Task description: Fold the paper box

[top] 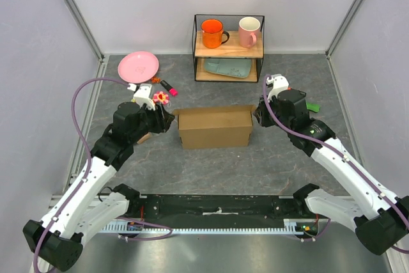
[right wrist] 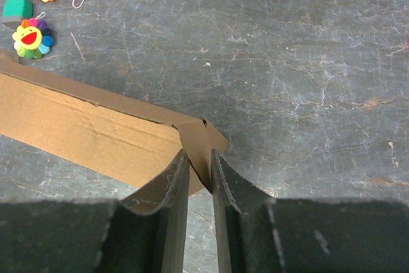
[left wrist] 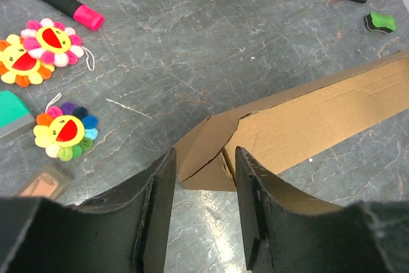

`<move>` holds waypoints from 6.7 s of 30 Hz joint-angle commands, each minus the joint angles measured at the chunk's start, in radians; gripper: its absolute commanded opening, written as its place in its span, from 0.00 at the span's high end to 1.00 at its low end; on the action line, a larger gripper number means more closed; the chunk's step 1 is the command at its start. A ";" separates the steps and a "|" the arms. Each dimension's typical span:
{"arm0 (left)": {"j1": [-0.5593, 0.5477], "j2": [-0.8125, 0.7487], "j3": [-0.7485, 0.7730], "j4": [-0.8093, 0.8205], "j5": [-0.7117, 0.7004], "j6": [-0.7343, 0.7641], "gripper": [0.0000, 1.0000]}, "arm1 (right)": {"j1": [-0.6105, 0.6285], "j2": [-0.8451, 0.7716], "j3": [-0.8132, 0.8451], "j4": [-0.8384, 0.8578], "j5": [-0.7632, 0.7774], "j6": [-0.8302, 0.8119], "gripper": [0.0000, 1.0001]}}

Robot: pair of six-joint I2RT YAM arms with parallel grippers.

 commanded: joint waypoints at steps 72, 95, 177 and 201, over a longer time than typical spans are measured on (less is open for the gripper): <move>0.004 0.045 0.004 0.127 0.105 -0.324 0.98 | 0.055 0.004 -0.169 0.129 0.046 0.223 1.00; 0.007 0.074 -0.012 0.079 -0.018 -0.193 0.98 | 0.087 0.002 -0.215 0.133 0.083 0.197 1.00; -0.048 -0.113 -0.177 0.205 -0.079 -0.148 0.77 | 0.112 -0.081 -0.286 0.254 0.229 0.157 1.00; -0.046 -0.088 -0.113 0.254 -0.020 -0.031 0.63 | 0.112 -0.070 -0.259 0.244 0.210 0.169 1.00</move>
